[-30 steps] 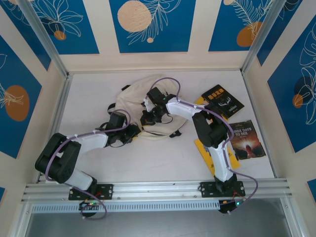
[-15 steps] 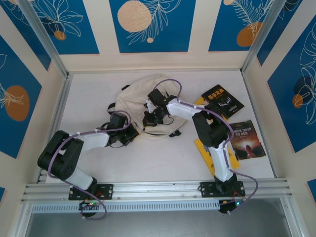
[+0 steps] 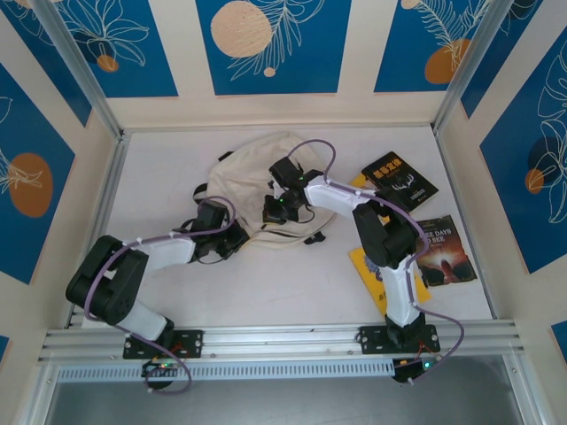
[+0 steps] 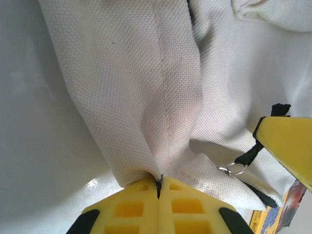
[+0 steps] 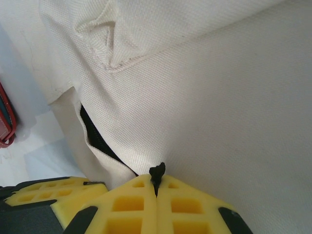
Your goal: Pack books, pencil case, and school supplies into a backpack
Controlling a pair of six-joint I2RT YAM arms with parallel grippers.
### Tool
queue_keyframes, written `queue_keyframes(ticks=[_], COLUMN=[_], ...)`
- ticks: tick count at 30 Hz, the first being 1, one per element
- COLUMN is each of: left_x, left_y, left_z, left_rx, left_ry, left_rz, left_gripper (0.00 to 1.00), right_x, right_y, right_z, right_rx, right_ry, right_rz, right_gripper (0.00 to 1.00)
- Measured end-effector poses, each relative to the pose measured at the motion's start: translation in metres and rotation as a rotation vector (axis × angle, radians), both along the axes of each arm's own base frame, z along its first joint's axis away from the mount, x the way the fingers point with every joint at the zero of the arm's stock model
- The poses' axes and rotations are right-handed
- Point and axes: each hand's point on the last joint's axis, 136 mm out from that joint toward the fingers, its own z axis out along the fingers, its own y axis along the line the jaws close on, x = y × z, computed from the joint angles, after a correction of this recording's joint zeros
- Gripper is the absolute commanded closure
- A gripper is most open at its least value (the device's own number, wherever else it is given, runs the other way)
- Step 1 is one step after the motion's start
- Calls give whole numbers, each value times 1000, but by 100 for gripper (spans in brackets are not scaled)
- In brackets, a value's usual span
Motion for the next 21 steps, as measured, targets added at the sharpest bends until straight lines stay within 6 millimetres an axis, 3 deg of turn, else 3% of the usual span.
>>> queue_keyframes(ticks=[4,10,21], left_x=[-1,-7,-18], left_y=[1,15,21], left_z=[4,10,29], left_rx=[2,51,19], left_ry=[-11,-10,-60], left_rz=[-7,-2,7], left_gripper=[100,70,50], right_x=[-2,-9,11], right_y=[2,23,68], right_z=[4,18,37], right_rx=[21,131,250], right_ry=[2,-22,-69], right_rz=[3,117,197], right_gripper=[100,100,100])
